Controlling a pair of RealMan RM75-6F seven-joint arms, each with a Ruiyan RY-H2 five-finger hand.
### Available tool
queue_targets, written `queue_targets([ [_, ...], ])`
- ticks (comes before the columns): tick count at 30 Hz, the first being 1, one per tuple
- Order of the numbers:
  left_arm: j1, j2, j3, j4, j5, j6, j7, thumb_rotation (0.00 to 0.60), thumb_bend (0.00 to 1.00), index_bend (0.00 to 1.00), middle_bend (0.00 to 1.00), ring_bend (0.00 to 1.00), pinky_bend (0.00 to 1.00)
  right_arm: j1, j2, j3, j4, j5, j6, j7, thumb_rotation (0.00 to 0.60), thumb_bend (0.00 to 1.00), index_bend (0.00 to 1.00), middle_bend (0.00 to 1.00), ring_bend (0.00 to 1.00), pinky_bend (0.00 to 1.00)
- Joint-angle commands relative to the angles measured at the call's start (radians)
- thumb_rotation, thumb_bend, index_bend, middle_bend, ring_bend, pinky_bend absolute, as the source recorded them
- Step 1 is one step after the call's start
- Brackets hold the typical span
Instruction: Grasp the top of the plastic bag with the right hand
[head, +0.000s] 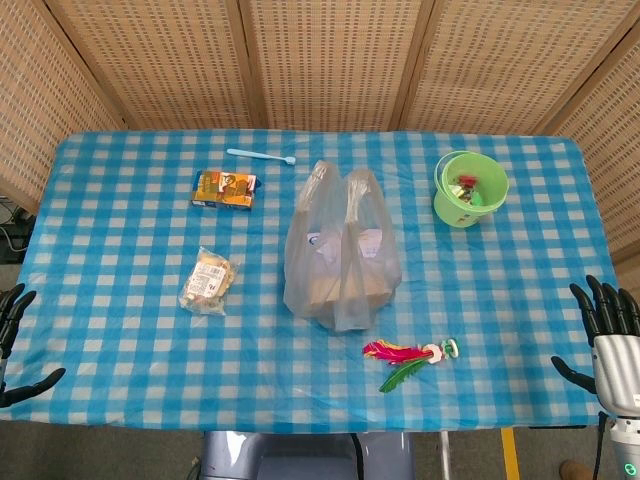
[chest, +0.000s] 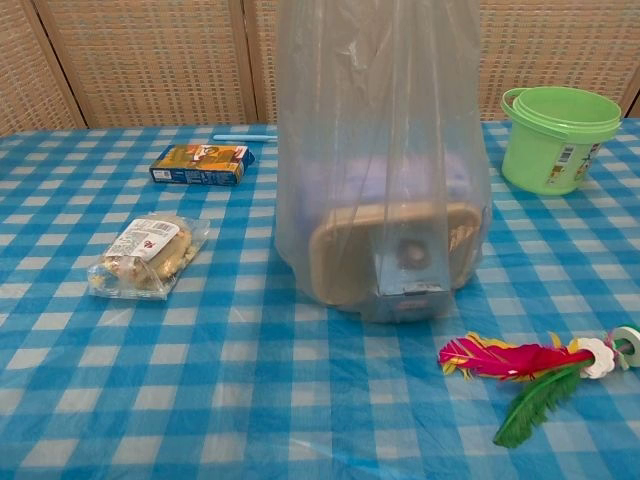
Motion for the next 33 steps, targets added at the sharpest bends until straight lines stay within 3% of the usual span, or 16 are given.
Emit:
queue_targets([
  [1,-0.001,0.0,0.0,0.0,0.0,-0.001,0.0,0.6,0.0,0.0,0.0,0.0,0.0,0.001,0.002,-0.002,-0.001,-0.002,-0.005,0.006,0.6,0.0,0.0,0.0,0.0,0.0],
  [5,-0.002,0.001,0.0,-0.001,0.001,-0.003,-0.001,0.6,0.0,0.0,0.0,0.0,0.0,0.007,0.007,-0.007,0.001,-0.01,-0.019,0.041,0.6,0.0,0.0,0.0,0.0,0.0],
  [12,-0.02,0.0,-0.017,-0.007,-0.04,-0.039,0.005,0.6,0.0,0.0,0.0,0.0,0.0,0.112,0.084,0.023,-0.002,-0.082,-0.109,0.361,0.6,0.0,0.0,0.0,0.0,0.0],
  [14,-0.027,-0.001,-0.024,-0.012,-0.056,-0.052,0.014,0.6,0.0,0.0,0.0,0.0,0.0,0.166,0.134,0.038,-0.027,-0.103,-0.16,0.509,0.6,0.0,0.0,0.0,0.0,0.0],
  [17,-0.038,-0.004,-0.036,-0.018,-0.09,-0.075,0.026,0.6,0.0,0.0,0.0,0.0,0.0,0.287,0.224,0.069,-0.076,-0.13,-0.281,0.856,0.6,0.0,0.0,0.0,0.0,0.0],
  [22,-0.05,-0.007,-0.049,-0.025,-0.129,-0.103,0.043,0.6,0.0,0.0,0.0,0.0,0.0,0.412,0.306,0.085,-0.089,-0.16,-0.413,1.145,0.6,0.0,0.0,0.0,0.0,0.0],
  [27,-0.065,-0.01,-0.062,-0.026,-0.17,-0.135,0.052,0.6,0.0,0.0,0.0,0.0,0.0,0.534,0.35,0.11,-0.113,-0.157,-0.542,1.304,0.6,0.0,0.02,0.0,0.0,0.0],
  [33,-0.08,-0.009,-0.073,-0.021,-0.194,-0.16,0.037,0.6,0.0,0.0,0.0,0.0,0.0,0.669,0.367,0.151,-0.139,-0.094,-0.702,1.382,0.6,0.0,0.08,0.04,0.0,0.0],
])
